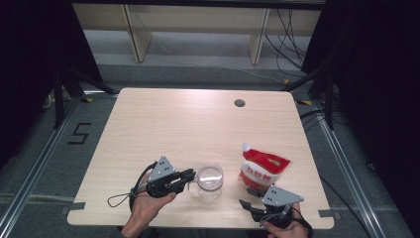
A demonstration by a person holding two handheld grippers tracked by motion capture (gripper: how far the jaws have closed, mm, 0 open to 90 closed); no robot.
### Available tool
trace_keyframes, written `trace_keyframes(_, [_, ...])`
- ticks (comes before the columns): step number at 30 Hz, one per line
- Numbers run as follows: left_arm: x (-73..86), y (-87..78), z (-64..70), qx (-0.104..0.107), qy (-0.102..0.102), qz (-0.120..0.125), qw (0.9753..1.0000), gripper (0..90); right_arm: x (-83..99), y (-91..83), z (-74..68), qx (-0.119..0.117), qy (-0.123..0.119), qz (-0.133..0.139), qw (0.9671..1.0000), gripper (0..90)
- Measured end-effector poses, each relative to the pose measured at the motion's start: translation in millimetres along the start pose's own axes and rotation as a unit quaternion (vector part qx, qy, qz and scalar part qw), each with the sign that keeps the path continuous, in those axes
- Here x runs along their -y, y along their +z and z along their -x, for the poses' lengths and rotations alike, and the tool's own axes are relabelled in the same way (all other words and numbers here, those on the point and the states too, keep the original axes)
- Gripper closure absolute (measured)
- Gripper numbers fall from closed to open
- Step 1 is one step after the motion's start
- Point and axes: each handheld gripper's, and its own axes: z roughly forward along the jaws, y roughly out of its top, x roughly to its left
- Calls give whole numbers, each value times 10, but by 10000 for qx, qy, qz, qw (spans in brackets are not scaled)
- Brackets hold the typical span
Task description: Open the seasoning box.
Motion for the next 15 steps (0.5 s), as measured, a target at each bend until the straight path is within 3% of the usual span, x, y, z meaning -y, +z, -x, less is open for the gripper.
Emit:
trace_keyframes(3, [7,-5,-1,-32,-14,4,10000,823,-30,37,5,-31,-149,43,9999,573])
trace_keyframes(5, [12,-4,6,-40,-88,12,10000,824,-48,53,-3,-55,-161,18,9999,589])
trace_keyframes(12, [18,-6,-13,-35,7,18,10000,836,-114,135,4,-77,-148,177,9997,653])
trace_keyframes(15, [30,-5,-25,-24,-56,37,10000,844,-150,161,7,-75,-203,187,9996,674])
